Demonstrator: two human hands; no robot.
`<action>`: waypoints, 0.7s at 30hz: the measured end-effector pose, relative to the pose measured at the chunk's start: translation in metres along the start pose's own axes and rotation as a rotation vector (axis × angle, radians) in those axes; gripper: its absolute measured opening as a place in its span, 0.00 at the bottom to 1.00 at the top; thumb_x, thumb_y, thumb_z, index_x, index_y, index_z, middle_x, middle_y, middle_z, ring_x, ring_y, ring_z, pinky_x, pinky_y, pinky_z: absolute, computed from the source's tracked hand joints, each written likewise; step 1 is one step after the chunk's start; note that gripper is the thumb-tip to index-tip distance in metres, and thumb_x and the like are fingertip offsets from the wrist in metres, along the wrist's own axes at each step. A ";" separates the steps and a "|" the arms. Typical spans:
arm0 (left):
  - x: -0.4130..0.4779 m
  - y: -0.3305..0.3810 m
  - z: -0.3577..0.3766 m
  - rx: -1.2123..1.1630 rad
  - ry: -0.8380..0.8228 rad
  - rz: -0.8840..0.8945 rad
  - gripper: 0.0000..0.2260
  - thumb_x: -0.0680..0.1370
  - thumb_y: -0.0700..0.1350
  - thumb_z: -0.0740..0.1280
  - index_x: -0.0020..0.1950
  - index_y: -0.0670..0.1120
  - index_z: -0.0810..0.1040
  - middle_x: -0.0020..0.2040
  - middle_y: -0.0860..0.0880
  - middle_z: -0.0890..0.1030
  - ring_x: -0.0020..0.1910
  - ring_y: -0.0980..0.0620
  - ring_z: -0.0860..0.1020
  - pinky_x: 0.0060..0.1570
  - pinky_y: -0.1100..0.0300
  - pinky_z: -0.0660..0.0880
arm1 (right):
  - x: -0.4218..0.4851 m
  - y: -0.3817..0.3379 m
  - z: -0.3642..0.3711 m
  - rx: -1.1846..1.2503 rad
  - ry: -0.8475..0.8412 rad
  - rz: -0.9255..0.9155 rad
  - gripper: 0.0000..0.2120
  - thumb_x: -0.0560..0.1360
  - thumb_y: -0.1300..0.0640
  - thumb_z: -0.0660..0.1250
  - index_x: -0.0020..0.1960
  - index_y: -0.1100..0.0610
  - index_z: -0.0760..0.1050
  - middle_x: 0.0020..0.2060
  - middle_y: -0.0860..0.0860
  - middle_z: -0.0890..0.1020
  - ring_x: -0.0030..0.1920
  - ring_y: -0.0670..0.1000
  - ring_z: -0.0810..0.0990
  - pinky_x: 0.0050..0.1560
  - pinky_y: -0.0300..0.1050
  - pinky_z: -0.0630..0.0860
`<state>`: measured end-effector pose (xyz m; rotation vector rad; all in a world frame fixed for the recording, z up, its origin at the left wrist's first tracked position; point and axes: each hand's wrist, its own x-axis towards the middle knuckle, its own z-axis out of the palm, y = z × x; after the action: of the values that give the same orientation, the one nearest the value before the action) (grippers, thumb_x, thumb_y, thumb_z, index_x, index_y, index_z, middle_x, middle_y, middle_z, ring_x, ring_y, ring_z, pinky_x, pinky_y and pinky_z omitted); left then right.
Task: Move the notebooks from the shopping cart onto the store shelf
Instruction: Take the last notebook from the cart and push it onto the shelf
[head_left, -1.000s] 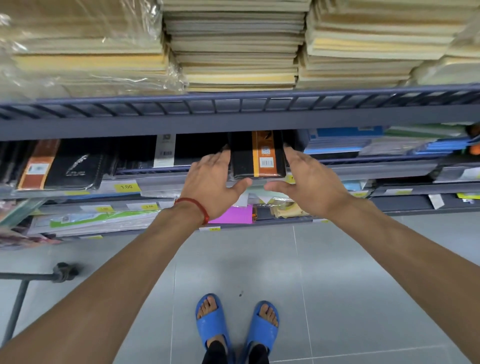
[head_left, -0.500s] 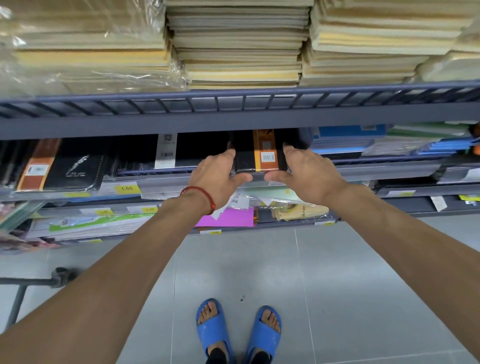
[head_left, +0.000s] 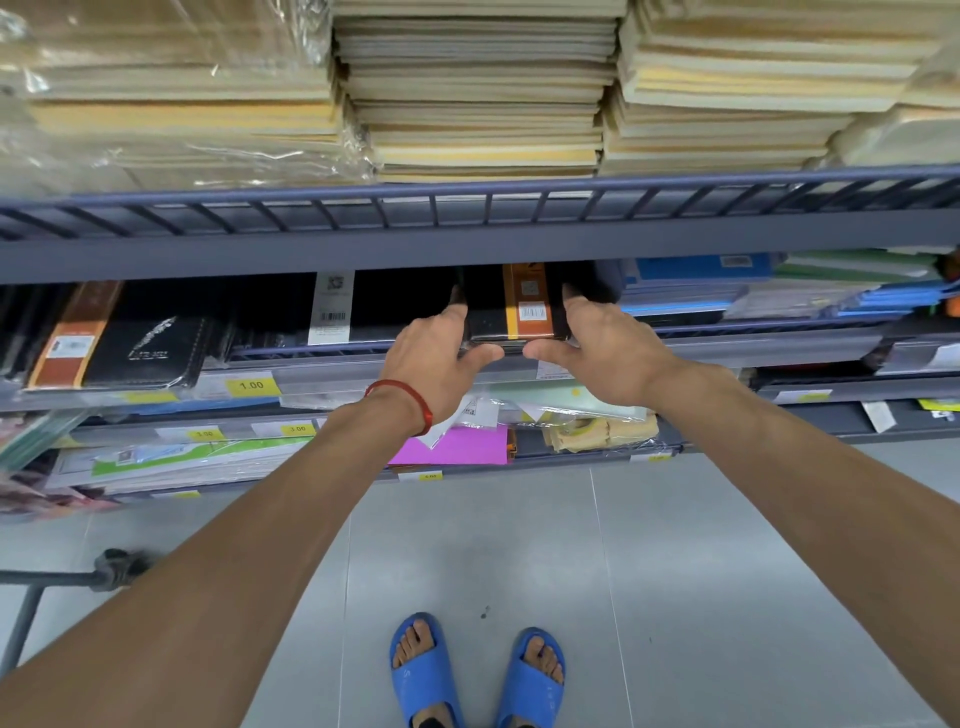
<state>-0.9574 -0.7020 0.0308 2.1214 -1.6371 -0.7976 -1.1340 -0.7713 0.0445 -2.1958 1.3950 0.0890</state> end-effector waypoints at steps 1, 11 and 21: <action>-0.001 0.001 0.000 -0.002 0.006 0.009 0.21 0.78 0.55 0.67 0.64 0.43 0.72 0.44 0.46 0.80 0.45 0.47 0.77 0.45 0.56 0.75 | 0.000 0.000 0.001 0.004 0.008 -0.002 0.25 0.77 0.37 0.65 0.64 0.54 0.70 0.57 0.53 0.81 0.55 0.57 0.79 0.57 0.56 0.78; 0.003 -0.005 0.003 -0.040 0.064 -0.030 0.17 0.75 0.57 0.70 0.51 0.44 0.75 0.46 0.46 0.80 0.50 0.44 0.77 0.47 0.54 0.74 | -0.001 0.004 0.009 -0.015 0.139 0.016 0.25 0.75 0.36 0.67 0.61 0.55 0.73 0.49 0.53 0.82 0.49 0.58 0.80 0.51 0.57 0.79; 0.005 0.007 -0.001 -0.125 0.135 -0.157 0.24 0.73 0.54 0.74 0.30 0.47 0.62 0.31 0.50 0.67 0.44 0.47 0.66 0.41 0.57 0.65 | 0.007 0.005 0.009 0.022 0.237 0.061 0.22 0.72 0.36 0.71 0.48 0.54 0.74 0.38 0.53 0.79 0.42 0.57 0.77 0.41 0.48 0.69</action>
<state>-0.9614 -0.7087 0.0348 2.1832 -1.3320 -0.7636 -1.1333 -0.7751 0.0326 -2.2020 1.5818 -0.1701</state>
